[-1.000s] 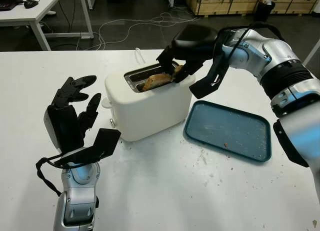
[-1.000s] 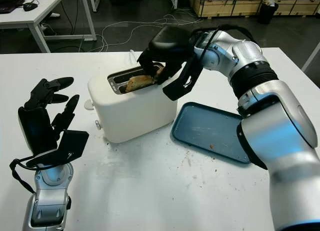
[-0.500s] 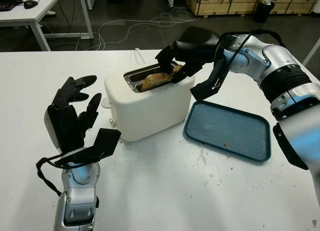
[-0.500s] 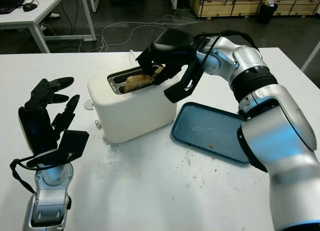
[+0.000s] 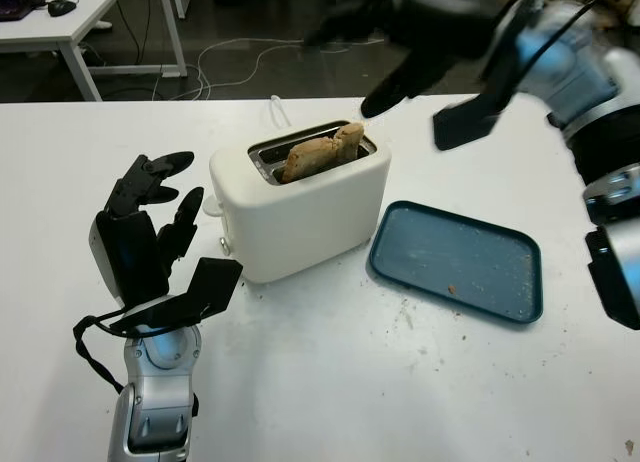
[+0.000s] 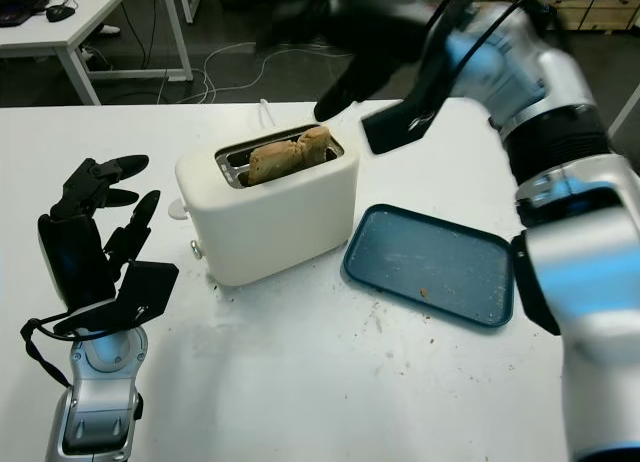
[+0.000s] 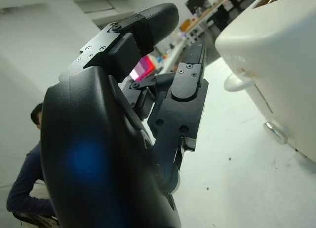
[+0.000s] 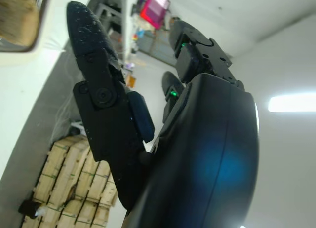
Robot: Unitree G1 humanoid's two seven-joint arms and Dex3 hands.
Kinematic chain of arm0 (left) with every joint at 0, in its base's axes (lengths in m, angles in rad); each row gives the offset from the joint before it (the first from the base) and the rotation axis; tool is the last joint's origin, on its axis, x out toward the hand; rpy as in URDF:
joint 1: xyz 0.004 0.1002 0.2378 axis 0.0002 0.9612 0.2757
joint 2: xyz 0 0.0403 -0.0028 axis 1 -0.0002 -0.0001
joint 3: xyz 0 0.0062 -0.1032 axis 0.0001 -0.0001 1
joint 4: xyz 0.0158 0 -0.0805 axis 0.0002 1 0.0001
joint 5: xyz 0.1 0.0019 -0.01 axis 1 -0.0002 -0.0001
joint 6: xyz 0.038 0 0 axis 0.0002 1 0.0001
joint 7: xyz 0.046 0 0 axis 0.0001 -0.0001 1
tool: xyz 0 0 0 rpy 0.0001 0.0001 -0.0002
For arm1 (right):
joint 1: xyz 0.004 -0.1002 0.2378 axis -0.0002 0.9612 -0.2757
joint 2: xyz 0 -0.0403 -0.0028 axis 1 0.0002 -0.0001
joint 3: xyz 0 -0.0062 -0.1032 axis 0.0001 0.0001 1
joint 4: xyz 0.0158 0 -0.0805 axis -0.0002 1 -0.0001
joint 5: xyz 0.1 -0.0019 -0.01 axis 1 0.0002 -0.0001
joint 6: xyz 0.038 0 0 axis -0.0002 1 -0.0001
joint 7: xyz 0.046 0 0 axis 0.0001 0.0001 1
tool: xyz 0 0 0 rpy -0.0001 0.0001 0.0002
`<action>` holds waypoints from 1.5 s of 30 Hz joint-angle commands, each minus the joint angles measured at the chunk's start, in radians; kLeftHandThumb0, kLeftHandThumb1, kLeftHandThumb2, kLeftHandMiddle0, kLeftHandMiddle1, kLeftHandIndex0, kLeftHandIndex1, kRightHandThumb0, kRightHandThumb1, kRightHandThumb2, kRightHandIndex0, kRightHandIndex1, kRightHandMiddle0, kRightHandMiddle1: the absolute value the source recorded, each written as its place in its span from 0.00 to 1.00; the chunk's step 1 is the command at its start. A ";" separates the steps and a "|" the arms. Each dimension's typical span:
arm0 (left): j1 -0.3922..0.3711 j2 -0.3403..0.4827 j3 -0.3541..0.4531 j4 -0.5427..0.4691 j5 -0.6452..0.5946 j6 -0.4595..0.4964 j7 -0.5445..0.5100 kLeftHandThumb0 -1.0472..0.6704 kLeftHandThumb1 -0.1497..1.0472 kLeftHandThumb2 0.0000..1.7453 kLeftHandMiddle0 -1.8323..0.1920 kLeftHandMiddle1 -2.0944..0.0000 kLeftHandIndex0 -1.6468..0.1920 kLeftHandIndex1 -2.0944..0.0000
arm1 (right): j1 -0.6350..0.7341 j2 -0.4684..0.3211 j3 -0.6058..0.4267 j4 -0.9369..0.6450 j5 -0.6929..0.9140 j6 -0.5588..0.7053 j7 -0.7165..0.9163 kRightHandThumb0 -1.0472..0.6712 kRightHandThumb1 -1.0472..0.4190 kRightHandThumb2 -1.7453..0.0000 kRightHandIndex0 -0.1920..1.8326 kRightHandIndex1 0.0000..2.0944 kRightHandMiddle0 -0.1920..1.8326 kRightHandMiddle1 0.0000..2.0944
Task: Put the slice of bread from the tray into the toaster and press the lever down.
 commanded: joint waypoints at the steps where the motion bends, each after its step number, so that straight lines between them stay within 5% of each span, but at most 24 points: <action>1: 0.000 0.006 0.003 0.002 0.005 -0.018 0.003 0.53 0.84 0.00 0.63 0.41 0.49 0.71 | 0.060 -0.025 -0.051 -0.031 0.069 0.020 0.021 0.13 0.19 1.00 0.10 0.09 0.18 0.06; 5: -0.004 0.018 0.006 -0.003 0.014 -0.012 -0.005 0.52 0.84 0.00 0.62 0.41 0.49 0.71 | 0.246 0.008 -0.190 -0.097 0.170 0.024 -0.117 0.20 0.12 0.99 0.18 0.19 0.27 0.05; 9: -0.017 0.047 0.017 -0.001 0.001 -0.035 -0.025 0.52 0.82 0.00 0.60 0.41 0.48 0.71 | 0.532 0.108 -0.312 -0.255 0.394 0.156 -0.143 0.40 0.09 0.96 0.53 0.20 0.53 0.06; 11: -0.024 0.071 0.024 -0.005 0.005 -0.040 -0.044 0.53 0.81 0.00 0.60 0.41 0.48 0.70 | 0.680 0.137 -0.337 -0.351 0.476 0.220 -0.121 0.42 0.09 0.93 0.59 0.21 0.57 0.06; 15: -0.035 0.127 0.044 -0.013 -0.010 -0.062 -0.090 0.52 0.79 0.00 0.57 0.41 0.45 0.69 | 0.986 0.230 -0.371 -0.623 0.669 0.451 -0.118 0.42 0.09 0.87 0.57 0.34 0.61 0.04; 20: -0.033 0.211 0.049 -0.047 0.026 -0.071 -0.174 0.50 0.77 0.00 0.46 0.49 0.35 0.71 | 1.233 0.359 -0.380 -0.851 0.650 0.612 -0.261 0.39 0.09 0.84 0.54 0.38 0.62 0.03; 27: -0.016 0.341 0.066 -0.249 0.177 0.094 -0.496 0.51 0.76 0.00 0.27 0.79 0.20 0.94 | 1.263 0.426 -0.383 -0.850 0.631 0.640 -0.273 0.40 0.09 0.83 0.56 0.37 0.63 0.02; 36: -0.152 0.546 0.146 -0.342 0.204 0.233 -0.876 0.47 0.76 0.00 0.20 0.89 0.19 0.99 | 1.233 0.437 -0.391 -0.844 0.628 0.656 -0.246 0.38 0.09 0.87 0.56 0.35 0.63 0.02; 45: -0.176 0.584 0.110 -0.294 0.250 0.225 -0.916 0.44 0.76 0.00 0.17 0.94 0.19 1.00 | 1.217 0.454 -0.412 -0.833 0.640 0.644 -0.224 0.38 0.09 0.87 0.56 0.34 0.63 0.01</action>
